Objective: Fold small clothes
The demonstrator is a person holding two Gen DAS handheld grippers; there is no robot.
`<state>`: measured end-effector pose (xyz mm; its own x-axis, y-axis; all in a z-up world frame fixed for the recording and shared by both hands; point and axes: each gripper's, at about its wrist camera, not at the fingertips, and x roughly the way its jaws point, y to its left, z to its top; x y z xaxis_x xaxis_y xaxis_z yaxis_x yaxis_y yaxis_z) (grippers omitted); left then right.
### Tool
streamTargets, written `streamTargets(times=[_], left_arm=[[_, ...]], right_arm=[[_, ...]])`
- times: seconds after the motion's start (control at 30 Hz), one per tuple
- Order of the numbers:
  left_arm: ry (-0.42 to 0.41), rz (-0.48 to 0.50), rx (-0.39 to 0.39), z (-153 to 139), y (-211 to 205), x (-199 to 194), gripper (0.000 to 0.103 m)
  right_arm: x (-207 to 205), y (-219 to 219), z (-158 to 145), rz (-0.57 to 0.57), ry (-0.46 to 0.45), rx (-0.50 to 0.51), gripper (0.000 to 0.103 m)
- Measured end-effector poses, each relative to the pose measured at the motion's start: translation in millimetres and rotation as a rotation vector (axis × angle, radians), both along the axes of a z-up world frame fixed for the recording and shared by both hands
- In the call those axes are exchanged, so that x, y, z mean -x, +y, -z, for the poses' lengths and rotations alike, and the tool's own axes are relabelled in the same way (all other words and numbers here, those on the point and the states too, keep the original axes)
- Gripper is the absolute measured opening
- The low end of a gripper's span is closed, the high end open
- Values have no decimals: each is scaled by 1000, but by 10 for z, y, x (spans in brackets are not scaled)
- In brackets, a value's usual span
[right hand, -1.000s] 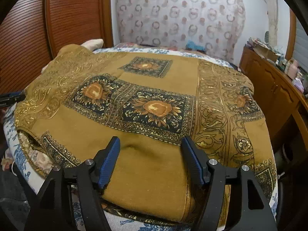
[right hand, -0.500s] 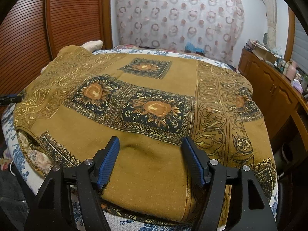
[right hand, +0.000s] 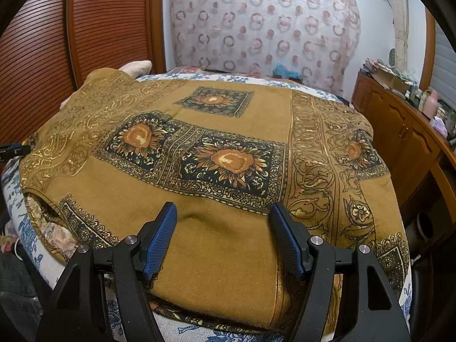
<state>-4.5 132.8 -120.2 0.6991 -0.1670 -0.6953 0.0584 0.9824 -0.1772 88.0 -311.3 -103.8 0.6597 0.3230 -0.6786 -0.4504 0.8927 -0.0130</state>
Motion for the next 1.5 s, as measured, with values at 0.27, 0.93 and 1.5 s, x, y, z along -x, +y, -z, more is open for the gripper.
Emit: streamTargets(times=[0.27,0.93,1.5], left_arm=[[-78,-9,25,-261,31,91,2],[-210,58,28,-763,-212,29,2],[-303,250,53,-1254,-1009,-547,1]], right_arm=[[1,5,4,0,0,-1,69],[1,5,11,1,-1,-1,69],[3,-35,-93,3,17,-2,70]])
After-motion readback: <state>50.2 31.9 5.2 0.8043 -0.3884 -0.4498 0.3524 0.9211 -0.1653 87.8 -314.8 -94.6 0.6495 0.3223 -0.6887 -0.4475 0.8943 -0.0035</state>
